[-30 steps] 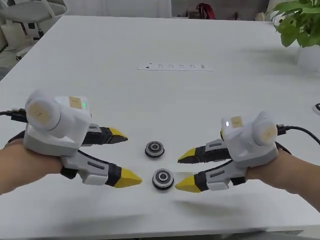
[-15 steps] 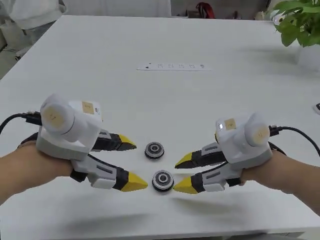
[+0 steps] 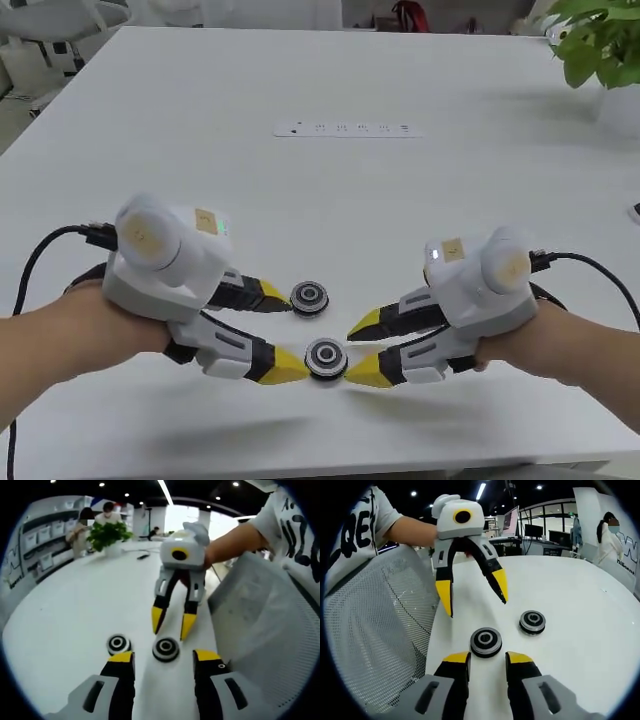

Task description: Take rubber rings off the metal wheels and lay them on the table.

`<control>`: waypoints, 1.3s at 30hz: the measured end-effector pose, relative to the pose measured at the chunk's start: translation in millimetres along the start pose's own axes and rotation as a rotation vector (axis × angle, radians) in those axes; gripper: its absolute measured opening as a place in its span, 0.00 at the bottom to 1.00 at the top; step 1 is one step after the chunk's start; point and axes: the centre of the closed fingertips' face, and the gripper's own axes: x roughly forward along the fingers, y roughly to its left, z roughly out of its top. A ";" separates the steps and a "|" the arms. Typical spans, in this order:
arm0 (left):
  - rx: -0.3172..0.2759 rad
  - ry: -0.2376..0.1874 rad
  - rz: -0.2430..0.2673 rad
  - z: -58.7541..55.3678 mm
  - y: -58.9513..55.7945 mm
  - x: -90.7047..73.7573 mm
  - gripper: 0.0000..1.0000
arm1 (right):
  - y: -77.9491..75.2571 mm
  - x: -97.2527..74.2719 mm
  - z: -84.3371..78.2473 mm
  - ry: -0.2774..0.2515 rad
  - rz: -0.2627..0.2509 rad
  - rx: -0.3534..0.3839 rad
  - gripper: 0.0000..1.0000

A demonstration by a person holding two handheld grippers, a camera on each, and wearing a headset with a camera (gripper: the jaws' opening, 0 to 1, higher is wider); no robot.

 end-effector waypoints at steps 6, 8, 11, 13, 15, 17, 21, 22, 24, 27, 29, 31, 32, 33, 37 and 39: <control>0.005 0.014 -0.016 -2.6 -4.1 6.7 0.43 | -1.7 -1.0 -0.6 0.000 -0.008 -0.003 0.25; 0.005 0.017 -0.023 -2.9 -5.3 8.4 0.42 | -1.8 -0.9 -0.9 0.000 -0.008 -0.002 0.24; -0.006 0.013 -0.033 -2.5 -6.1 10.3 0.40 | -1.4 -0.7 -0.6 0.000 -0.008 -0.005 0.25; -0.006 0.015 -0.032 -2.1 -5.8 11.9 0.39 | -1.4 -0.9 -0.8 0.002 -0.008 -0.009 0.25; -0.004 0.019 -0.033 -2.1 -5.6 13.5 0.37 | -1.2 -1.1 -1.0 0.003 -0.008 -0.009 0.25; -0.004 0.021 -0.033 -2.0 -5.2 15.7 0.36 | -0.7 -1.2 -1.1 0.003 -0.008 -0.010 0.25; -0.007 0.035 -0.037 -4.2 -5.6 21.7 0.31 | -0.9 -1.1 -1.1 0.001 -0.009 -0.009 0.25; -0.008 0.039 -0.038 -5.0 -6.3 23.5 0.31 | -0.9 -1.2 -1.2 0.001 -0.010 -0.009 0.25; -0.003 0.044 -0.039 -6.0 -6.6 25.8 0.30 | -0.8 -1.3 -1.4 0.001 -0.010 -0.009 0.25; 0.001 0.047 -0.039 -5.0 -6.4 27.7 0.29 | -0.5 -1.5 -1.8 0.001 -0.010 -0.009 0.25; -0.001 0.047 -0.042 -4.1 -6.4 29.6 0.27 | -0.3 -1.3 -2.2 0.002 -0.010 -0.008 0.25; 0.007 0.052 -0.042 -4.0 -7.0 31.1 0.26 | 0.0 -1.3 -1.9 0.002 -0.009 -0.010 0.25; 0.011 0.056 -0.041 -4.2 -7.1 32.0 0.25 | 0.0 -1.3 -1.9 0.002 -0.009 -0.010 0.25; 0.012 0.057 -0.039 -4.9 -6.5 32.7 0.24 | 0.0 -1.3 -1.7 0.002 -0.009 -0.010 0.25; 0.015 0.065 -0.030 -6.7 -5.7 34.2 0.21 | -0.6 -0.9 -1.2 0.000 -0.010 -0.011 0.25; 0.026 0.067 -0.019 -6.4 -3.8 35.0 0.18 | -0.5 -0.6 -1.3 0.000 -0.009 -0.010 0.25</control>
